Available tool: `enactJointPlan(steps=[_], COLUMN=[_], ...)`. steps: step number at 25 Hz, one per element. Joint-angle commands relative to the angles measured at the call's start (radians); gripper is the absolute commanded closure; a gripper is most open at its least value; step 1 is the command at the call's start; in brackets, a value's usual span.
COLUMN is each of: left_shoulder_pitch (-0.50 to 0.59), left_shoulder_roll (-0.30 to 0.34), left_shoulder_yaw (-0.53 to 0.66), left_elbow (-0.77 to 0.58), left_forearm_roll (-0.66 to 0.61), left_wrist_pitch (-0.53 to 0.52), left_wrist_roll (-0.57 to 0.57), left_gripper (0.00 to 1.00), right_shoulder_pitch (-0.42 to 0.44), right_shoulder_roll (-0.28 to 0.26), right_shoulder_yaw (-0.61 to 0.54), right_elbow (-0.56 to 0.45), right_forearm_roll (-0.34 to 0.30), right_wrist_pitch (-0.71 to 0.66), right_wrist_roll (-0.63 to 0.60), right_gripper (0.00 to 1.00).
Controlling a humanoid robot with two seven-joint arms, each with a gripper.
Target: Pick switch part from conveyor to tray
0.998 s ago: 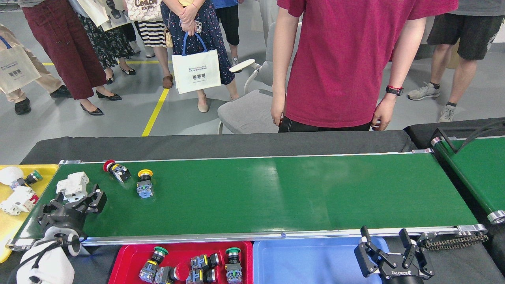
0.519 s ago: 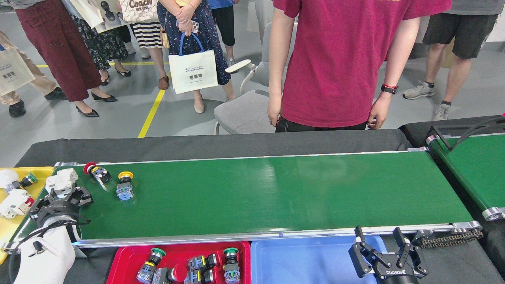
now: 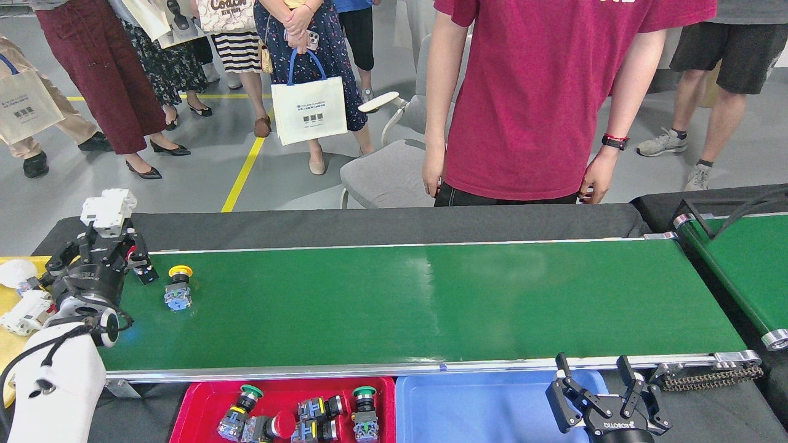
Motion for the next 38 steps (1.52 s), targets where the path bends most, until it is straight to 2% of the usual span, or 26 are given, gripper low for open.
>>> enactJointPlan(steps=[1, 3, 4, 5, 8, 12, 14, 15, 16, 17, 18, 20, 23, 24, 27, 28, 29, 31, 34, 38], left_shoulder_pitch=[0.136, 0.302, 0.352, 0.377, 0.415, 0.415, 0.412, 0.412, 0.412, 0.411, 0.411, 0.411, 0.414, 0.414, 0.412, 0.409, 0.411, 0.420, 0.454, 0.466], left_shoulder_roll=[-0.051, -0.153, -0.202, -0.223, -0.259, -0.326, -0.354, -0.364, -0.375, -0.381, -0.384, -0.383, -0.384, -0.387, -0.394, -0.386, -0.377, -0.338, -0.282, -0.272], left_shoulder_yaw=[-0.011, -0.095, -0.161, -0.227, -0.356, -0.411, -0.436, -0.457, -0.479, -0.499, -0.511, -0.543, -0.542, -0.531, -0.400, -0.308, -0.235, -0.031, 0.187, 0.278], left_elbow=[-0.241, -0.437, -0.465, -0.459, -0.456, -0.454, -0.453, -0.453, -0.453, -0.453, -0.451, -0.450, -0.451, -0.454, -0.456, -0.456, -0.454, -0.448, -0.444, -0.398], left_forearm_roll=[0.005, -0.018, -0.036, -0.050, -0.117, -0.191, -0.238, -0.258, -0.281, -0.307, -0.321, -0.324, -0.314, -0.301, -0.278, -0.272, -0.265, -0.172, 0.010, 0.018], left_wrist_pitch=[-0.176, -0.300, -0.323, -0.325, -0.314, -0.299, -0.299, -0.296, -0.283, -0.244, -0.201, -0.127, -0.108, -0.085, 0.111, 0.191, 0.215, 0.183, 0.030, 0.017], left_wrist_roll=[-0.038, -0.068, -0.105, -0.134, -0.170, -0.174, -0.176, -0.179, -0.193, -0.211, -0.214, -0.213, -0.213, -0.213, -0.208, -0.202, -0.197, -0.189, -0.193, -0.189], left_gripper=[0.94, 0.92, 0.92, 0.92, 0.91, 0.90, 0.86, 0.75, 0.51, 0.20, 0.02, 0.00, 0.00, 0.00, 0.00, 0.00, 0.00, 0.00, 0.00, 0.00], right_shoulder_pitch=[-0.003, -0.003, -0.003, -0.003, -0.003, -0.001, -0.001, -0.001, -0.001, -0.001, -0.001, -0.003, -0.003, -0.001, -0.001, -0.001, -0.001, -0.001, 0.000, 0.000], right_shoulder_roll=[-0.008, -0.008, -0.009, -0.008, -0.017, -0.021, -0.018, -0.021, -0.028, -0.028, -0.029, -0.031, -0.031, -0.029, -0.029, -0.029, -0.029, -0.028, -0.028, -0.028], right_shoulder_yaw=[-0.003, -0.003, -0.003, -0.005, -0.006, -0.011, -0.011, -0.011, -0.011, -0.011, -0.011, -0.011, -0.011, -0.011, -0.020, -0.021, -0.021, -0.021, -0.021, -0.021], right_elbow=[-0.011, -0.011, -0.011, -0.011, -0.003, 0.005, -0.003, -0.006, -0.006, -0.006, -0.006, -0.008, -0.008, -0.008, -0.008, -0.008, -0.008, -0.008, -0.008, -0.008], right_forearm_roll=[0.003, 0.006, 0.006, 0.007, 0.010, -0.001, -0.002, -0.001, -0.001, -0.001, -0.001, -0.001, -0.001, -0.001, -0.001, -0.001, -0.001, -0.001, -0.001, -0.001], right_wrist_pitch=[0.007, 0.008, 0.010, 0.013, 0.013, 0.014, 0.014, 0.014, 0.014, 0.014, 0.014, 0.013, 0.014, 0.014, 0.016, 0.016, 0.016, 0.016, 0.016, 0.014], right_wrist_roll=[-0.003, -0.004, -0.004, -0.004, -0.015, -0.021, -0.018, -0.018, -0.017, -0.015, -0.015, -0.012, -0.012, -0.012, -0.012, -0.012, -0.012, -0.011, -0.012, -0.012], right_gripper=[0.02, 0.02, 0.02, 0.02, 0.01, 0.01, 0.01, 0.01, 0.01, 0.01, 0.01, 0.01, 0.01, 0.01, 0.01, 0.01, 0.01, 0.01, 0.01, 0.01])
